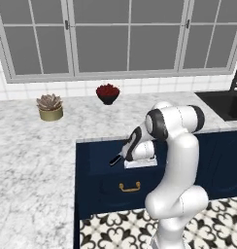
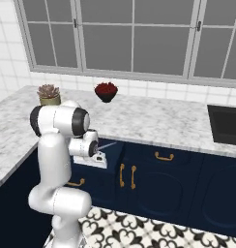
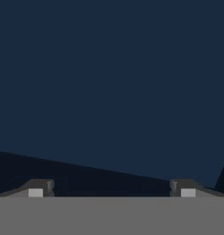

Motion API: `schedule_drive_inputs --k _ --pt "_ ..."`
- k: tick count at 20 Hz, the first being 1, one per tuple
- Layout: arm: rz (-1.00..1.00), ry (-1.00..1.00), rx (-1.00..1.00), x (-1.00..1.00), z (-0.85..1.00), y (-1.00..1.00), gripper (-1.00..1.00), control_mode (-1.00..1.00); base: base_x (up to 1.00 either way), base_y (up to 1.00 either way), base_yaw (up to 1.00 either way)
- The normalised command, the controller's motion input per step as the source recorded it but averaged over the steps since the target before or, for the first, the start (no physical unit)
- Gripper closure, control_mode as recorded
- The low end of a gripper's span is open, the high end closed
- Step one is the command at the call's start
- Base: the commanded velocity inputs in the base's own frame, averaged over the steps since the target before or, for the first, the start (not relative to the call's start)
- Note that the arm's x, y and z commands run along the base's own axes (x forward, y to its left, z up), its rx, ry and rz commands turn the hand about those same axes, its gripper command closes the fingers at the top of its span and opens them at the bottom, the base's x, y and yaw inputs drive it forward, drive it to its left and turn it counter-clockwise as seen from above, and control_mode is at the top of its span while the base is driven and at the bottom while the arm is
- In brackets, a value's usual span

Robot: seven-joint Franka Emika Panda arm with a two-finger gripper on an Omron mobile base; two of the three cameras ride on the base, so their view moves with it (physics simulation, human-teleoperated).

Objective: Pick up the knife from the drawer and place it on the cutting board. Then place the meat from the plate to the cutting board.

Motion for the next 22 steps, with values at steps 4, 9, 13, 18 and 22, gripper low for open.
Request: schedule_drive_inputs --k 4,9,13,18,22 --pt "0.08 0.00 0.00 -1.00 0.34 0.00 -1.00 -1.00 0.00 0.00 0.00" --pt "0.04 -0.08 0.01 -0.07 0.73 0.00 -1.00 -1.00 0.00 0.00 0.00" --pt "0.03 -0.20 0.06 0.88 0.56 0.20 -1.00 -1.00 0.00 0.00 0.00" --pt "0.00 -0.05 0.06 0.76 0.12 0.45 -1.00 -1.00 0.00 0.00 0.00" --pt "-0.02 -0.01 0.01 0.54 0.00 0.48 -1.00 -1.00 0.00 0.00 0.00"
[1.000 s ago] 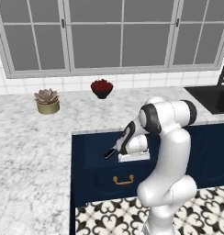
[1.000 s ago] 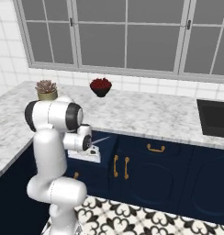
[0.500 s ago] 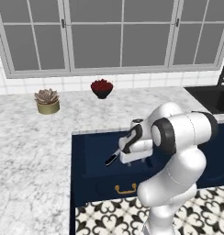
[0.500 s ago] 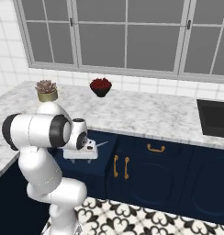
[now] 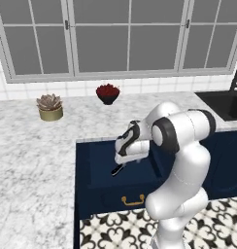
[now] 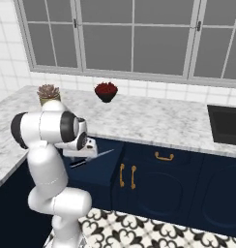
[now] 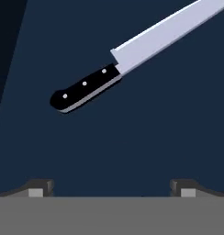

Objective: Pick up the knife from the drawer and place it on the cutting board. Then place the meat from the plate to the cutting board.

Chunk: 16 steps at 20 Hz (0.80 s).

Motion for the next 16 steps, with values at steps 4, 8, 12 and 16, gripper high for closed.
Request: schedule_drive_inputs --k 4,8,12,16 --pt "-0.06 -0.04 0.00 0.29 -0.11 0.29 -1.00 -1.00 0.00 0.00 0.00" --pt "-0.13 -0.07 -0.03 0.23 -0.34 0.13 -1.00 -1.00 0.00 0.00 0.00" --pt "-0.15 -0.01 -0.03 0.22 -0.34 0.10 -1.00 -1.00 0.00 0.00 0.00" --pt "-0.13 0.04 0.00 0.43 -0.20 0.21 -1.00 -1.00 0.00 0.00 0.00"
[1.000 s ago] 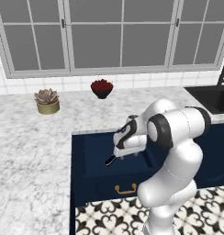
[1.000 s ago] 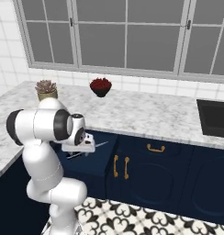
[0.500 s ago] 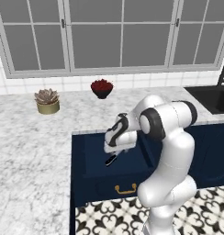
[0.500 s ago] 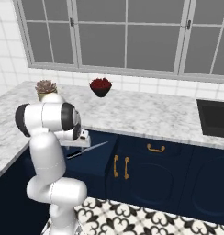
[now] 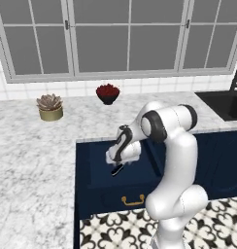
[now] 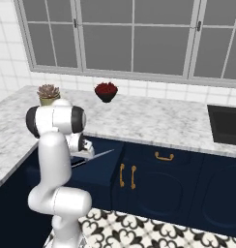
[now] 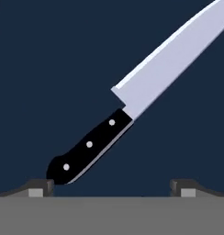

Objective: Pick up the knife from the drawer and place it on the cutting board. Then place the meat from the plate to the cutting board.

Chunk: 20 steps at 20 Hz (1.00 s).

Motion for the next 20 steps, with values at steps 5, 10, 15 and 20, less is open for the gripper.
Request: schedule_drive_inputs --k 5,10,15,20 --pt "-0.09 0.02 0.00 0.39 -0.28 0.16 -1.00 -1.00 0.00 0.00 0.00" --pt "-0.07 0.00 -0.01 0.31 -0.43 0.00 -1.00 -1.00 0.00 0.00 0.00" --pt "-0.03 0.00 -0.01 0.08 -0.56 0.00 -1.00 -1.00 0.00 0.00 0.00" --pt "-0.01 -0.06 -0.02 -0.27 -0.75 0.00 1.00 -1.00 0.00 0.00 0.00"
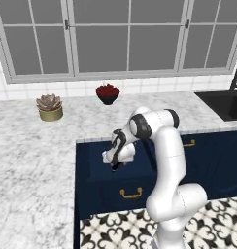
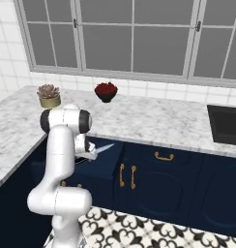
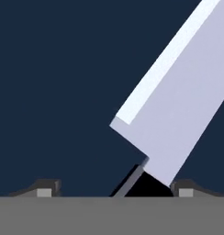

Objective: Pick up the knife from the drawer and place it on the cutting board. Then place the meat from the plate to the cutting board.

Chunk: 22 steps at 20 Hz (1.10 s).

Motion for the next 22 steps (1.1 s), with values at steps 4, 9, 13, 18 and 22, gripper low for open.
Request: schedule_drive_inputs --k 4,9,13,18,22 --pt "-0.02 -0.10 0.00 -0.89 -0.44 0.00 1.00 -1.00 0.00 0.00 0.00" --pt "-0.01 -0.01 0.01 -0.99 0.02 0.00 1.00 -1.00 0.00 0.00 0.00" --pt "-0.10 0.07 0.08 -0.20 0.90 -0.08 1.00 -1.00 0.00 0.00 0.00" --pt "-0.13 0.11 0.06 0.00 1.00 -0.29 1.00 -1.00 0.00 0.00 0.00" --pt "-0.02 0.01 0.00 0.09 1.00 -0.26 1.00 -1.00 0.00 0.00 0.00"
